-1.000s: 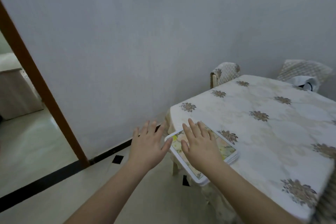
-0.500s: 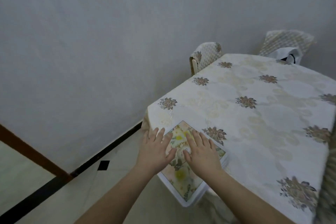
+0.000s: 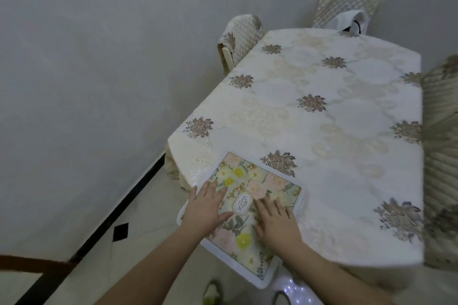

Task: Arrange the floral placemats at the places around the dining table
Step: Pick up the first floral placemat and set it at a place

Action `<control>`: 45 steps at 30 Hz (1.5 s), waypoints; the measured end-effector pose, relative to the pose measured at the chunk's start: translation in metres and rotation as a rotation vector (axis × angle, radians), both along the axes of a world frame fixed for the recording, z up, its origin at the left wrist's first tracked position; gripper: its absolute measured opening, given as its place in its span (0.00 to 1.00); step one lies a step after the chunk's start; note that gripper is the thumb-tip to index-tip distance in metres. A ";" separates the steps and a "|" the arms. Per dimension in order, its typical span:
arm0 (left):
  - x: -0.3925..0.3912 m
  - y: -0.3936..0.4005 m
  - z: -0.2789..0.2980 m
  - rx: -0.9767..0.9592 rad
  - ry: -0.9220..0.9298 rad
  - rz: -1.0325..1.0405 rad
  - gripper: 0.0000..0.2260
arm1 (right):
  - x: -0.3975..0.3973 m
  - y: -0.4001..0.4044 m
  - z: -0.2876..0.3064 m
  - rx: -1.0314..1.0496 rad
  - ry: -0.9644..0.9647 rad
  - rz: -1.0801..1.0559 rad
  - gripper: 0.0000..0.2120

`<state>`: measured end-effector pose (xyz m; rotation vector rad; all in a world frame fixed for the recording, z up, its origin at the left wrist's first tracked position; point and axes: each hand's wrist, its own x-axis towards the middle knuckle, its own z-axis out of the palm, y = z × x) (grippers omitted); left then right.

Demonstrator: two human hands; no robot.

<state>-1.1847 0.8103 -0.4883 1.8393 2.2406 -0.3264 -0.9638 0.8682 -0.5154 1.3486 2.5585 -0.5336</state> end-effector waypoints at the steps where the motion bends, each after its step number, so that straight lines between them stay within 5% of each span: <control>1: -0.008 0.002 -0.006 -0.012 -0.012 -0.029 0.37 | -0.001 -0.003 -0.005 0.004 -0.014 -0.035 0.33; 8: -0.059 0.018 -0.037 -0.073 -0.062 -0.229 0.42 | -0.024 -0.023 -0.015 0.006 -0.077 -0.272 0.37; 18: -0.073 0.027 -0.046 -0.170 -0.168 -0.189 0.49 | -0.019 -0.044 -0.002 0.001 -0.076 -0.614 0.41; 28: -0.076 0.023 -0.034 -0.075 -0.305 -0.139 0.40 | -0.032 -0.047 0.002 -0.046 -0.081 -0.762 0.40; 36: -0.078 0.030 -0.010 0.112 -0.748 0.088 0.30 | -0.029 -0.049 0.011 -0.090 0.123 -0.923 0.45; 41: -0.087 0.027 -0.005 0.273 -1.134 0.358 0.26 | -0.029 -0.048 0.021 -0.041 0.328 -1.071 0.38; 45: -0.094 0.030 -0.005 0.214 -1.316 0.474 0.31 | -0.028 -0.048 0.025 -0.010 0.485 -1.109 0.32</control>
